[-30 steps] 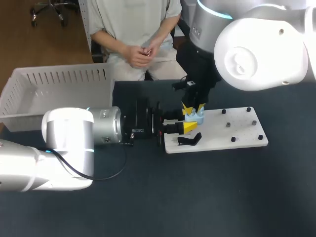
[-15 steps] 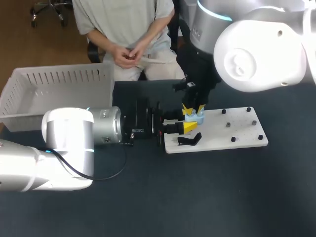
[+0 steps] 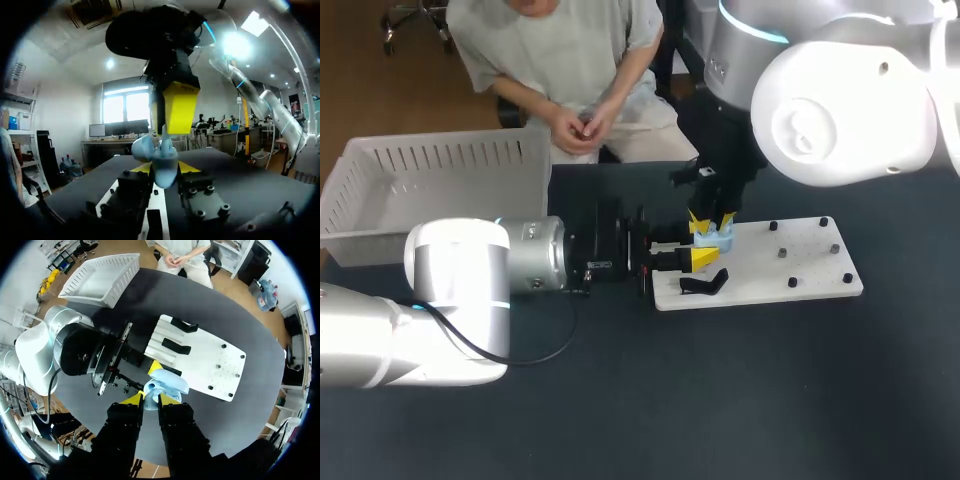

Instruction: Pick up each earbud case from the left stands, insert the matching earbuds, close the lid, and place the case in the box.

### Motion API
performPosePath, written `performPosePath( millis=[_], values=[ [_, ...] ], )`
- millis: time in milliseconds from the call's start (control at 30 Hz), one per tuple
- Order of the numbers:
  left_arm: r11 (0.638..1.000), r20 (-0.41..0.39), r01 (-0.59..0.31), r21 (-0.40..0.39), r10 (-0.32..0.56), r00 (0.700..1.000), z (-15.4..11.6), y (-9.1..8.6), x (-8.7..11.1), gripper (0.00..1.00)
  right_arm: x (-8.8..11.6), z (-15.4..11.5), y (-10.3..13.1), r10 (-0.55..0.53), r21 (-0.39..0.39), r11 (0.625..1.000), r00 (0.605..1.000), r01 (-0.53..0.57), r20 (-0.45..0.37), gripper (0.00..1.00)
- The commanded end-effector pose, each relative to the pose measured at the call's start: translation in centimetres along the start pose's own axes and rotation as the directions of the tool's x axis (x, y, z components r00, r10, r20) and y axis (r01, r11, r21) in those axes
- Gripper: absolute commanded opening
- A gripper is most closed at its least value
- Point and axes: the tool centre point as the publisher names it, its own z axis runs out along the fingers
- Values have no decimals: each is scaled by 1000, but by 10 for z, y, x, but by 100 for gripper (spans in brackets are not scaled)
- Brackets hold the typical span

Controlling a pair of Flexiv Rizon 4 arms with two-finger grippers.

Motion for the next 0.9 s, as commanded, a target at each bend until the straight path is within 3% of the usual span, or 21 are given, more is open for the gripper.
performPosePath(
  millis=[33,900],
  values=[
    [1000,3,-2,-3,2,1000,1,-1,-1,0,-2,0,0,1,3,1000,1000,-1,2,0],
    [1000,3,-2,-3,2,1000,1,-1,-1,0,-4,-3,3,0,18,1000,1000,0,13,0]
  ],
)
